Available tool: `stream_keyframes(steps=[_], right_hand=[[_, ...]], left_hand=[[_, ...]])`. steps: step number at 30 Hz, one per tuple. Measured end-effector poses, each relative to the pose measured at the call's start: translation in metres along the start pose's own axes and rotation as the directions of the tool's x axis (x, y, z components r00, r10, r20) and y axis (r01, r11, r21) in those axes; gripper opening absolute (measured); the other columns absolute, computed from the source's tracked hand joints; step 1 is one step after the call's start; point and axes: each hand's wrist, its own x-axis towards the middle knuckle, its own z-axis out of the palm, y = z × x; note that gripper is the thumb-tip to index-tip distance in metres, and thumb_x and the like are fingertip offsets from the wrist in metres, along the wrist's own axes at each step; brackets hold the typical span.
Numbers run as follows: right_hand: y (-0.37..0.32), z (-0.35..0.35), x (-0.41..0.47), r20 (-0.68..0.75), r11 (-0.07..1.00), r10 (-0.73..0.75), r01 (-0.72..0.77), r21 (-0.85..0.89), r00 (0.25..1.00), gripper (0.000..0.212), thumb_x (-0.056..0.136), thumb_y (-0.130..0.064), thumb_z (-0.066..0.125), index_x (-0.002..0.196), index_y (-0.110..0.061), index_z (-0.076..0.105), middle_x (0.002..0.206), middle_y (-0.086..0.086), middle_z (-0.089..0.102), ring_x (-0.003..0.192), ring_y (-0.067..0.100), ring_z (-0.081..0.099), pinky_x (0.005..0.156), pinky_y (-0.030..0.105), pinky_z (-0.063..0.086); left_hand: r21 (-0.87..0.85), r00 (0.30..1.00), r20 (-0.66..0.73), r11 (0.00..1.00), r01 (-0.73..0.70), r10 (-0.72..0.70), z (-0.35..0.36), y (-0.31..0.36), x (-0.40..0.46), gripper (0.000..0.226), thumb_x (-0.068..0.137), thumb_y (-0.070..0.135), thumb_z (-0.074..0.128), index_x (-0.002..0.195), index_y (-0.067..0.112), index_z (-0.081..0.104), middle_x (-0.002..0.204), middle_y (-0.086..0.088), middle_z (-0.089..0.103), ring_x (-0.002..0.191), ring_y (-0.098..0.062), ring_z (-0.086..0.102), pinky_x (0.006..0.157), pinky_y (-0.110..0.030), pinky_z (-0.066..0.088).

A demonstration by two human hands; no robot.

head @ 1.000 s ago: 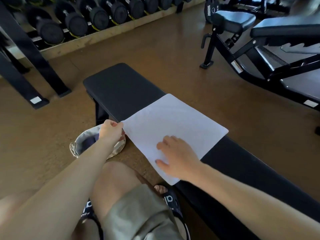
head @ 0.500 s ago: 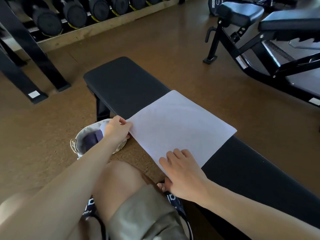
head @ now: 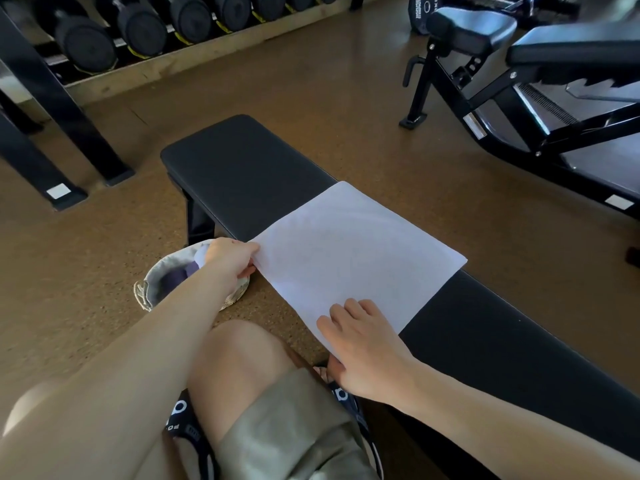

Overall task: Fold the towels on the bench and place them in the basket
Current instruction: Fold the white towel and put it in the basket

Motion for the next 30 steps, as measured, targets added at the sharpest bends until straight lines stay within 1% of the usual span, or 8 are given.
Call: stream_keyframes(steps=[4, 8, 11, 16, 18, 22, 26, 30], right_hand=[[0.000, 0.001, 0.000, -0.019, 1.000, 0.010, -0.009, 0.017, 1.000, 0.025, 0.070, -0.027, 0.059, 0.090, -0.014, 0.051, 0.080, 0.000, 0.047, 0.074, 0.024, 0.042, 0.067, 0.040, 0.042], [0.001, 0.002, 0.000, -0.020, 1.000, 0.012, -0.011, 0.029, 1.000, 0.025, 0.070, -0.026, 0.060, 0.091, -0.014, 0.053, 0.079, 0.000, 0.048, 0.073, 0.024, 0.044, 0.068, 0.039, 0.043], [0.002, 0.003, 0.000, -0.011, 0.999, 0.019, -0.019, 0.033, 1.000, 0.026, 0.071, -0.027, 0.059, 0.092, -0.014, 0.053, 0.079, 0.000, 0.048, 0.073, 0.025, 0.043, 0.068, 0.039, 0.043], [0.004, 0.001, 0.000, 0.034, 0.999, 0.022, -0.024, 0.046, 0.999, 0.028, 0.073, -0.030, 0.062, 0.096, -0.016, 0.054, 0.084, -0.001, 0.050, 0.077, 0.023, 0.044, 0.073, 0.037, 0.043], [0.005, 0.000, 0.000, 0.043, 0.999, 0.018, -0.020, 0.048, 0.999, 0.029, 0.075, -0.033, 0.060, 0.099, -0.017, 0.054, 0.086, -0.002, 0.050, 0.079, 0.023, 0.045, 0.074, 0.036, 0.042], [0.006, -0.002, 0.000, 0.030, 0.998, 0.016, -0.018, 0.060, 0.999, 0.026, 0.077, -0.031, 0.055, 0.100, -0.018, 0.054, 0.085, -0.002, 0.050, 0.077, 0.022, 0.044, 0.072, 0.036, 0.042], [0.006, 0.000, -0.003, -0.022, 0.999, -0.007, 0.008, 0.052, 1.000, 0.025, 0.076, -0.027, 0.053, 0.099, -0.018, 0.052, 0.084, 0.000, 0.049, 0.076, 0.023, 0.043, 0.069, 0.034, 0.033], [0.007, 0.003, -0.004, -0.060, 0.998, -0.005, 0.009, 0.068, 0.998, 0.018, 0.087, -0.026, 0.046, 0.102, -0.020, 0.054, 0.087, -0.001, 0.051, 0.078, 0.022, 0.044, 0.072, 0.034, 0.039]], left_hand=[[-0.031, 1.000, -0.013, 0.999, 0.013, -0.013, -0.001, -0.001, -0.003, 0.007, 0.093, 0.009, 0.067, 0.098, 0.004, 0.067, 0.100, -0.004, 0.068, 0.089, -0.017, 0.066, 0.060, -0.024, 0.053], [-0.035, 1.000, 0.010, 0.999, 0.001, -0.001, 0.000, -0.001, -0.004, 0.009, 0.092, 0.010, 0.070, 0.086, 0.008, 0.063, 0.096, -0.002, 0.067, 0.089, -0.018, 0.065, 0.061, -0.026, 0.053], [0.008, 1.000, -0.012, 1.000, -0.022, 0.022, 0.000, -0.002, -0.001, 0.005, 0.091, 0.008, 0.068, 0.090, 0.004, 0.068, 0.092, -0.005, 0.067, 0.082, -0.018, 0.065, 0.073, -0.031, 0.060], [-0.060, 1.000, 0.018, 0.998, -0.014, 0.015, -0.005, -0.011, 0.011, 0.009, 0.090, 0.007, 0.067, 0.096, 0.001, 0.071, 0.105, -0.010, 0.073, 0.096, -0.022, 0.071, 0.075, -0.028, 0.059], [-0.091, 0.999, 0.043, 0.996, -0.007, 0.011, -0.007, -0.014, 0.013, 0.014, 0.089, 0.007, 0.067, 0.100, 0.000, 0.071, 0.107, -0.011, 0.074, 0.096, -0.023, 0.071, 0.082, -0.031, 0.060], [-0.109, 0.998, 0.065, 0.994, -0.001, 0.008, -0.011, -0.017, 0.014, 0.021, 0.087, 0.009, 0.068, 0.106, 0.000, 0.071, 0.107, -0.009, 0.074, 0.095, -0.021, 0.071, 0.084, -0.031, 0.060], [-0.079, 0.997, 0.059, 0.996, -0.035, 0.040, -0.012, -0.014, 0.013, 0.018, 0.088, 0.012, 0.067, 0.101, 0.001, 0.073, 0.109, -0.007, 0.074, 0.103, -0.024, 0.070, 0.090, -0.037, 0.060], [-0.011, 0.996, 0.029, 0.996, -0.089, 0.089, -0.012, -0.008, 0.010, 0.020, 0.085, 0.016, 0.065, 0.088, -0.003, 0.071, 0.098, -0.008, 0.073, 0.097, -0.028, 0.071, 0.093, -0.048, 0.059]])
